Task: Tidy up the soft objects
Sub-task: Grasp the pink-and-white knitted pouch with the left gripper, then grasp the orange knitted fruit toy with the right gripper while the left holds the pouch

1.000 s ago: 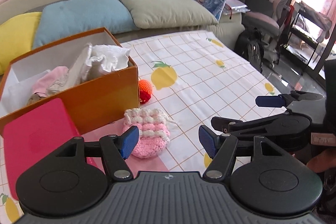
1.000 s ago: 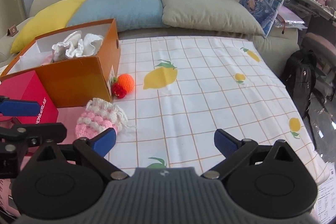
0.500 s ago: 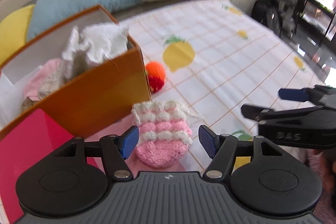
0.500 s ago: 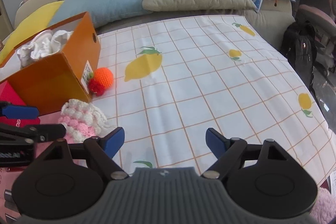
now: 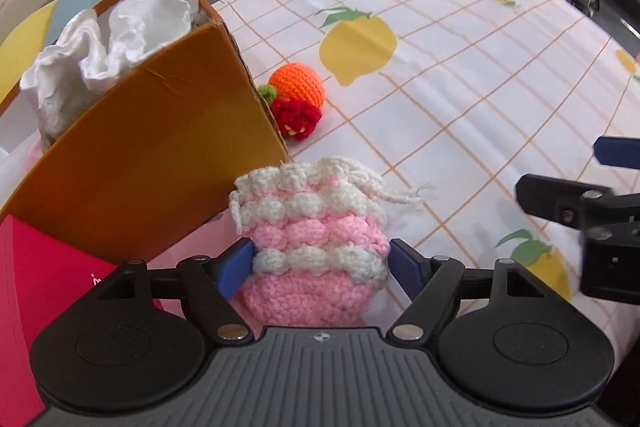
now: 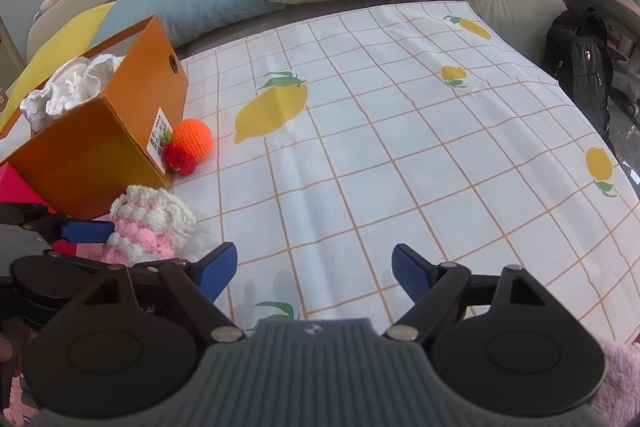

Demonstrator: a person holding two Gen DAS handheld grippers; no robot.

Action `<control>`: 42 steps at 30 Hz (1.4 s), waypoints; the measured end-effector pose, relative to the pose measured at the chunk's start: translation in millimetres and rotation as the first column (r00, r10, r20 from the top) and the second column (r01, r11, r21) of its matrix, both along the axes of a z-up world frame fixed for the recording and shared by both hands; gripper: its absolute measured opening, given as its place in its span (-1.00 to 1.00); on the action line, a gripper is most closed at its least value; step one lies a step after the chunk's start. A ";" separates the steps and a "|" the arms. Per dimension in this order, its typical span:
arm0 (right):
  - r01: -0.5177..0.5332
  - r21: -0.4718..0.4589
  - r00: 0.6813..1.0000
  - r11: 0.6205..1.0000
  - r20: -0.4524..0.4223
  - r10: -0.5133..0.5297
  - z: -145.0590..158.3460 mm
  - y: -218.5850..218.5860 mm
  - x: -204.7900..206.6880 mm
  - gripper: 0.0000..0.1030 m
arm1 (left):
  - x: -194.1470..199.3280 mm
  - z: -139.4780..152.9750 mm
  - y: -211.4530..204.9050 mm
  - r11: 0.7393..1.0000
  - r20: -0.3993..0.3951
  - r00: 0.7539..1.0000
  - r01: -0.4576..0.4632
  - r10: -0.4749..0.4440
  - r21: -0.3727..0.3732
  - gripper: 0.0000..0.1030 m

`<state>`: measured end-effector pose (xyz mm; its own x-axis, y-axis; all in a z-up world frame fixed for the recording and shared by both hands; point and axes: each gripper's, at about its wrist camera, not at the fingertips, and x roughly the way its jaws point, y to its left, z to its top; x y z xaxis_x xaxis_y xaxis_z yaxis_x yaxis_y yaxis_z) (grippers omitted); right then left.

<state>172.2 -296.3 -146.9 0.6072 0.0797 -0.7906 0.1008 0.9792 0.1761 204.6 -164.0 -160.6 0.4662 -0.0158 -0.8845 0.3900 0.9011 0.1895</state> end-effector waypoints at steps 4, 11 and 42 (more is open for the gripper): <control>-0.002 0.001 1.000 1.000 -0.005 0.002 -1.1 0.8 0.3 0.62 | -0.4 4.0 11.8 0.997 0.015 0.999 -0.047 0.048 -0.054 0.33; -0.097 0.020 0.995 0.995 0.029 0.096 6.0 12.6 2.5 0.59 | 0.4 23.4 26.2 0.988 0.007 0.995 -0.095 0.097 -0.123 -0.31; -0.820 -0.508 0.375 0.263 -0.130 0.918 -21.4 113.9 130.1 0.01 | 31.8 48.6 38.7 0.955 -0.142 0.961 -0.256 0.235 -0.148 -0.32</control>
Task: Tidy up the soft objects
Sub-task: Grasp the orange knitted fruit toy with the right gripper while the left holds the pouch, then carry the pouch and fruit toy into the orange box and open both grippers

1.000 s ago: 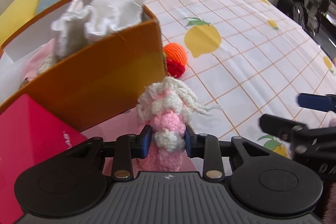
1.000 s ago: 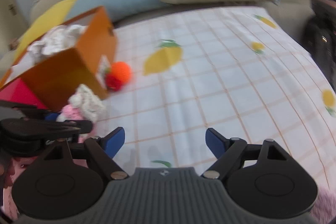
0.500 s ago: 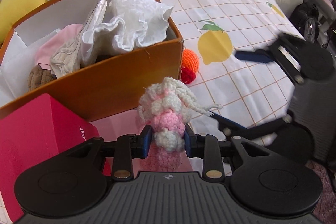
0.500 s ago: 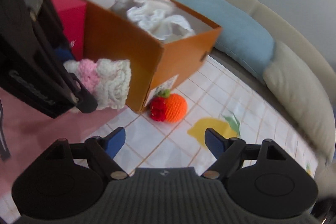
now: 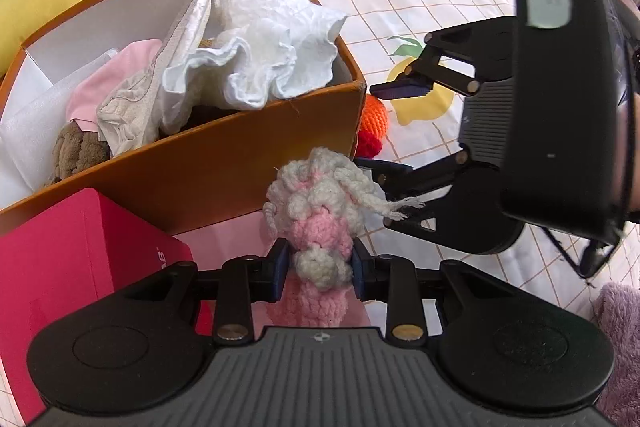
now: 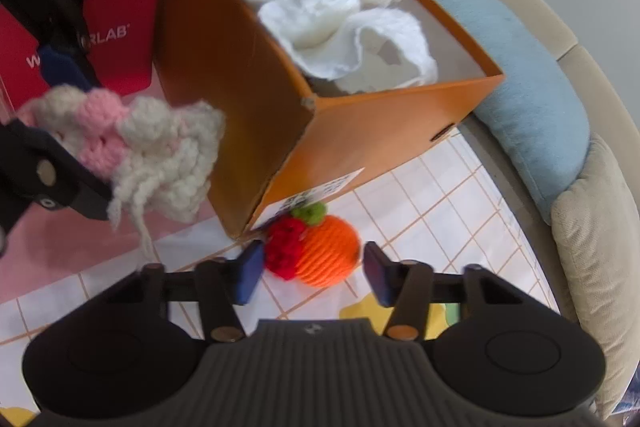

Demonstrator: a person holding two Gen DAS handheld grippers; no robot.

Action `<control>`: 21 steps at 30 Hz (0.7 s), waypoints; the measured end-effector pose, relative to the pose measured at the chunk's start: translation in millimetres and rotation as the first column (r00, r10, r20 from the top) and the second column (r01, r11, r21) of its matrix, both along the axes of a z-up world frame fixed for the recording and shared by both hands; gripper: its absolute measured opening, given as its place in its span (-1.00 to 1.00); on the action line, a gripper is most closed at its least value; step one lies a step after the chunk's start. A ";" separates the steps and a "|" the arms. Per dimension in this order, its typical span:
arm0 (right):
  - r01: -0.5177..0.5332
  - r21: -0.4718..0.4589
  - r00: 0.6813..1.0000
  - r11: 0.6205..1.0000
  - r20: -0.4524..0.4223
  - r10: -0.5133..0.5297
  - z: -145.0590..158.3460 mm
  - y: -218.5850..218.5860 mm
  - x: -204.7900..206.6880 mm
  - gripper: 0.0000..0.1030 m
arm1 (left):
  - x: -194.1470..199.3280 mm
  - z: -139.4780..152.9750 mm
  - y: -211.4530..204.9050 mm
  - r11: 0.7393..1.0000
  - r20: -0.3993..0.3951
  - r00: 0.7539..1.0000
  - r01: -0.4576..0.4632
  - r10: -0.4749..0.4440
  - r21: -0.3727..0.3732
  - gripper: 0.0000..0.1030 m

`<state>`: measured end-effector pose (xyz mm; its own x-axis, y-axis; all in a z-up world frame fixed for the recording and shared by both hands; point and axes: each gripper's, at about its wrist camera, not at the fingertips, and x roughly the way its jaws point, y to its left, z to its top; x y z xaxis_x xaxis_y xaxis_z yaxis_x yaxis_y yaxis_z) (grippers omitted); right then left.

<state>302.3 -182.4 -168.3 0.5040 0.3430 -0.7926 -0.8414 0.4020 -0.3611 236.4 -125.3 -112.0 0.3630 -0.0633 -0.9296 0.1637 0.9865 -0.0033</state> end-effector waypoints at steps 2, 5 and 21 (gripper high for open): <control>-0.001 -0.016 1.000 1.000 0.005 0.001 -1.2 3.6 1.0 0.01 | -0.7 1.1 2.1 1.000 0.004 1.000 0.000 0.001 -0.005 -0.32; 0.010 -0.034 1.000 0.999 0.003 -0.010 -0.3 6.3 -0.7 -0.02 | -3.8 2.3 5.0 1.000 0.007 1.000 -0.005 0.005 -0.017 -0.32; 0.163 0.041 0.986 0.986 0.033 -0.164 63.4 -23.5 -49.0 -0.04 | -48.8 55.1 27.6 0.987 0.126 0.992 0.014 0.007 -0.161 -0.32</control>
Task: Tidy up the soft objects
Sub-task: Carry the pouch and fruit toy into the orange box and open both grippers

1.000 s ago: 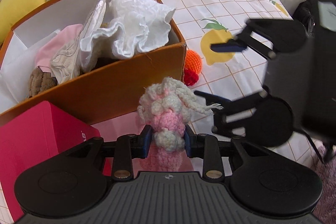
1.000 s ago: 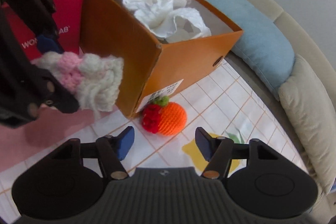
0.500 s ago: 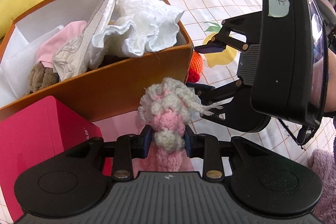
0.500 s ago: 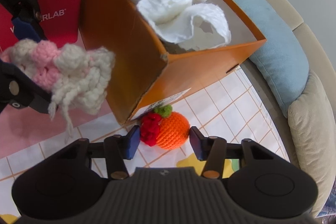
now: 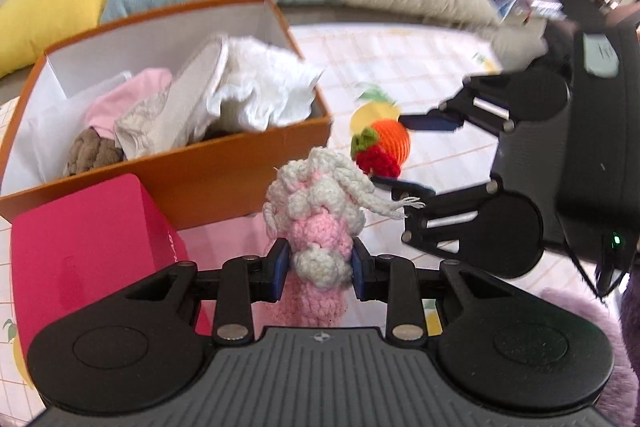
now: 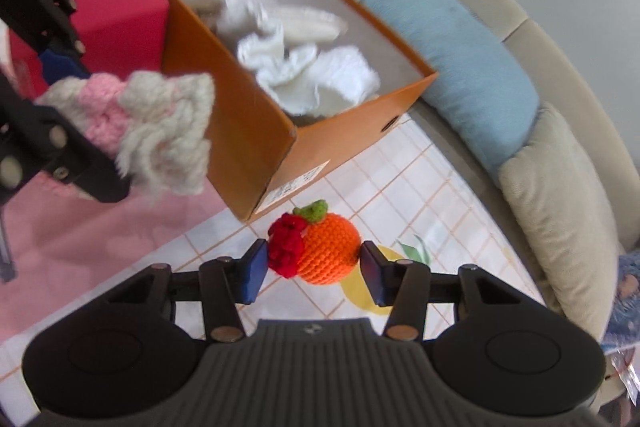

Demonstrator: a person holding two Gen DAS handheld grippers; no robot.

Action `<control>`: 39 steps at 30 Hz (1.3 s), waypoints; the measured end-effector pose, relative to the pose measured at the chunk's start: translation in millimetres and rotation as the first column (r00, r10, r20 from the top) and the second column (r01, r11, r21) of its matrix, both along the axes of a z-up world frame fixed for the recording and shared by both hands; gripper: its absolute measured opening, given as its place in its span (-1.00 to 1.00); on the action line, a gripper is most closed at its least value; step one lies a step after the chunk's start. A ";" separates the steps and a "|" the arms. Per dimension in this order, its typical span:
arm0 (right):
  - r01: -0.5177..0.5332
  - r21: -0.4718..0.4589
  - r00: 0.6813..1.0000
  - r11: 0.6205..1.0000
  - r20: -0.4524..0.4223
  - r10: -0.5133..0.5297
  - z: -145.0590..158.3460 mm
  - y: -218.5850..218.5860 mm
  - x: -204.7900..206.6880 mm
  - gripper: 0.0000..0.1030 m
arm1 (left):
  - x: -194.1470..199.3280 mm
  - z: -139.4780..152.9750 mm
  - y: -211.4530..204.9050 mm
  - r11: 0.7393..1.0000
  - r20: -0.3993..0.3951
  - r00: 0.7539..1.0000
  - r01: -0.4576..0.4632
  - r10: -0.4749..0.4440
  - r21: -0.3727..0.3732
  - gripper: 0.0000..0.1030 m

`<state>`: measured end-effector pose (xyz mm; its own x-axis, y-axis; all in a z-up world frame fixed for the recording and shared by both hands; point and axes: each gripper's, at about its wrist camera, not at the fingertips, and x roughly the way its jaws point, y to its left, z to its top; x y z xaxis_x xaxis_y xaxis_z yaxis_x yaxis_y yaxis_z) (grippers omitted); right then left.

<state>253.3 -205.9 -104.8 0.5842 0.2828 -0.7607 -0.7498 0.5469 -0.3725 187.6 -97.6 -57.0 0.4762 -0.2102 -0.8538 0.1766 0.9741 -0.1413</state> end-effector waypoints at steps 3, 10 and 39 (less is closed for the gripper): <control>0.032 0.065 0.999 0.997 0.021 -0.033 26.0 -8.2 -16.3 -0.04 | -14.1 23.0 10.5 0.999 0.055 0.998 0.002 0.001 -0.045 -0.32; 0.074 0.249 0.997 0.966 0.016 -0.080 82.4 -6.2 -31.9 -0.04 | -28.5 75.0 51.5 0.997 0.180 0.983 -0.029 0.042 -0.074 -0.32; 0.205 0.228 0.977 0.952 -0.106 -0.185 60.1 166.1 62.1 -0.03 | 94.2 24.4 148.2 0.973 0.171 0.977 -0.154 0.124 0.173 -0.30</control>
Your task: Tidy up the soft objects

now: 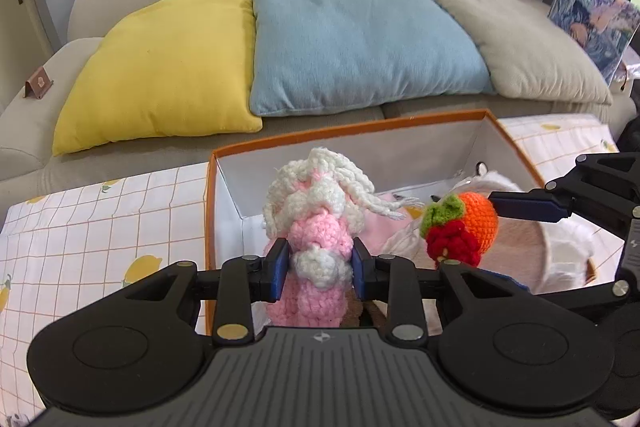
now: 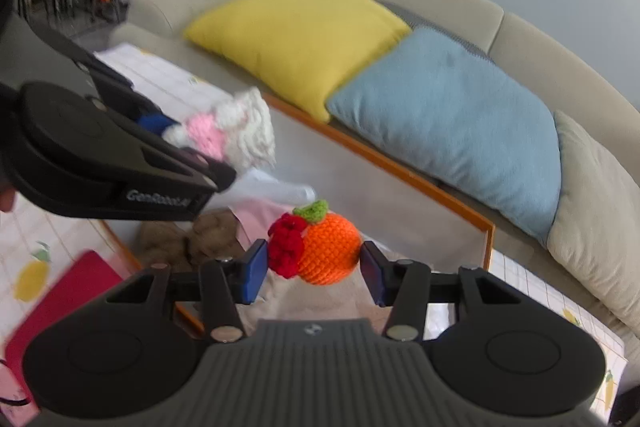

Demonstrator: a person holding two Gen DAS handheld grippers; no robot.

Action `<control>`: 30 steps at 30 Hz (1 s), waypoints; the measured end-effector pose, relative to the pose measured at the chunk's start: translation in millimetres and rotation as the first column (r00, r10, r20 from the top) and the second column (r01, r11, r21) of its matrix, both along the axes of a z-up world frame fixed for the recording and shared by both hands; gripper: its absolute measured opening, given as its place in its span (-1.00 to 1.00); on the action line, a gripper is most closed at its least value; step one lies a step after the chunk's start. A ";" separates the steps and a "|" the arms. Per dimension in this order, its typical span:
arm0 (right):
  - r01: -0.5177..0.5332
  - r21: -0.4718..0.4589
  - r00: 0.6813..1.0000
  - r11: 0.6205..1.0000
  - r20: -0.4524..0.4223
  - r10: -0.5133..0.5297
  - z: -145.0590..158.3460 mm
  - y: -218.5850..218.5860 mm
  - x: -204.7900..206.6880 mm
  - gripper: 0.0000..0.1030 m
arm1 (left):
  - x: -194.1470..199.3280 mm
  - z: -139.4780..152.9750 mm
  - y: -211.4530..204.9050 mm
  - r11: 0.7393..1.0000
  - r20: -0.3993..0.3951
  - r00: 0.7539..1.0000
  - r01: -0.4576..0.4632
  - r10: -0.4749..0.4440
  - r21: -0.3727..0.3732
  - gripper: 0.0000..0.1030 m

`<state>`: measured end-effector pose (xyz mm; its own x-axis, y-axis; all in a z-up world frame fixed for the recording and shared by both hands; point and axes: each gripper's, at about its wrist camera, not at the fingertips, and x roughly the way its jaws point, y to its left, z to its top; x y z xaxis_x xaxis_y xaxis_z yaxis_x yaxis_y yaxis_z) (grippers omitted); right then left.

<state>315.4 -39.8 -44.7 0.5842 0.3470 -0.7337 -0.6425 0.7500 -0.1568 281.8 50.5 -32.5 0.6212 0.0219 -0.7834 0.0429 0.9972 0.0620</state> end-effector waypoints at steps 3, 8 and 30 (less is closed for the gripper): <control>0.017 -0.023 1.000 1.000 -0.007 -0.017 -10.8 2.8 8.7 -0.03 | 5.0 -8.6 0.3 1.000 -0.014 1.000 0.000 0.000 0.000 -0.24; 0.019 -0.035 1.000 0.999 -0.010 -0.019 -16.8 -0.6 12.4 -0.01 | 4.7 -12.2 2.5 1.000 -0.017 1.000 0.000 0.000 -0.014 0.11; 0.179 0.221 0.966 0.959 0.144 -0.214 80.1 -73.7 -92.6 0.94 | -119.3 73.8 -16.5 0.993 0.308 0.951 0.020 0.016 -0.115 0.51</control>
<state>222.8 -113.5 35.4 0.7628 0.3456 -0.5466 -0.4573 0.8859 -0.0781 162.5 34.0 41.2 0.8325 -0.0585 -0.5510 0.0419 0.9982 -0.0427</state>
